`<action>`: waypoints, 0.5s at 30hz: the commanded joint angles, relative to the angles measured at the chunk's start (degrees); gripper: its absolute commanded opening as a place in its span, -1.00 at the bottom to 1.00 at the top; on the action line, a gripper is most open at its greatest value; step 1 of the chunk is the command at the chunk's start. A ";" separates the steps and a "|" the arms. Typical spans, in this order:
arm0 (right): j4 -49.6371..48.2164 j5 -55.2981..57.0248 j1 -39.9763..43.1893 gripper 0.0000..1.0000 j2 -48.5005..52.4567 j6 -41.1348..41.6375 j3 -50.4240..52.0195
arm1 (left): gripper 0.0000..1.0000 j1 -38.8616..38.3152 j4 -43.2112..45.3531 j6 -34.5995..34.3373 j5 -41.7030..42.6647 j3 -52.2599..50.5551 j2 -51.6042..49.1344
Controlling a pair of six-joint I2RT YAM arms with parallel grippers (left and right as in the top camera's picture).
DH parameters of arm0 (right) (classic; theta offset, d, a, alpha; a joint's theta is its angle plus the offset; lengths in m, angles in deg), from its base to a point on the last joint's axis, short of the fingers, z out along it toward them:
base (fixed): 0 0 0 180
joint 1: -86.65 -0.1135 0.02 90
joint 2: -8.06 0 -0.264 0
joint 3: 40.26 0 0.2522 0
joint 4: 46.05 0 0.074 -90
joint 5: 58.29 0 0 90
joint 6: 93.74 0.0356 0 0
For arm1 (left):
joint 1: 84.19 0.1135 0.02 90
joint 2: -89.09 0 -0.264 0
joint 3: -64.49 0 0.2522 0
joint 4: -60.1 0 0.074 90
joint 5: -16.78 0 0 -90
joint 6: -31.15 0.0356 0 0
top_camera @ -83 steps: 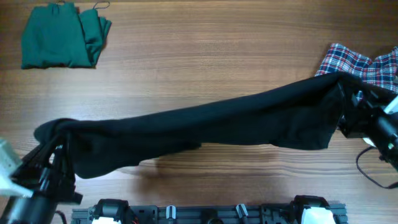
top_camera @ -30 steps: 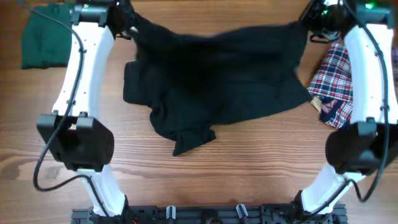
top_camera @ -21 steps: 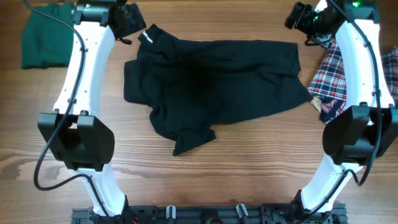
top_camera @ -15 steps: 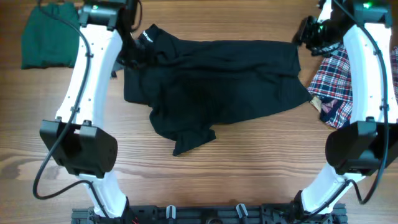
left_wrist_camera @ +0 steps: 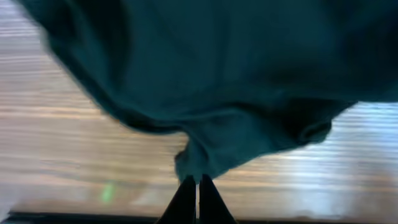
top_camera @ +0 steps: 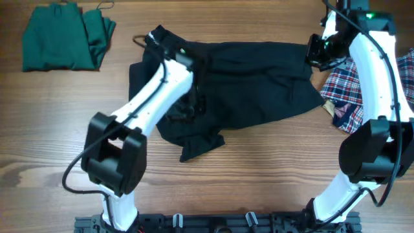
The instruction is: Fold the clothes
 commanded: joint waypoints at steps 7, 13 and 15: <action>-16.26 -0.28 0.17 -0.87 -0.37 0.15 16.31 | -0.92 -0.70 13.75 -1.77 5.68 -14.88 0.96; -25.14 -0.28 0.13 -0.83 -0.28 -0.02 23.85 | -0.92 -0.70 15.19 -1.79 7.06 -18.84 0.96; -26.01 -0.24 0.13 -0.80 -0.26 -0.04 24.39 | -0.92 -0.70 15.21 -1.79 7.48 -20.35 0.96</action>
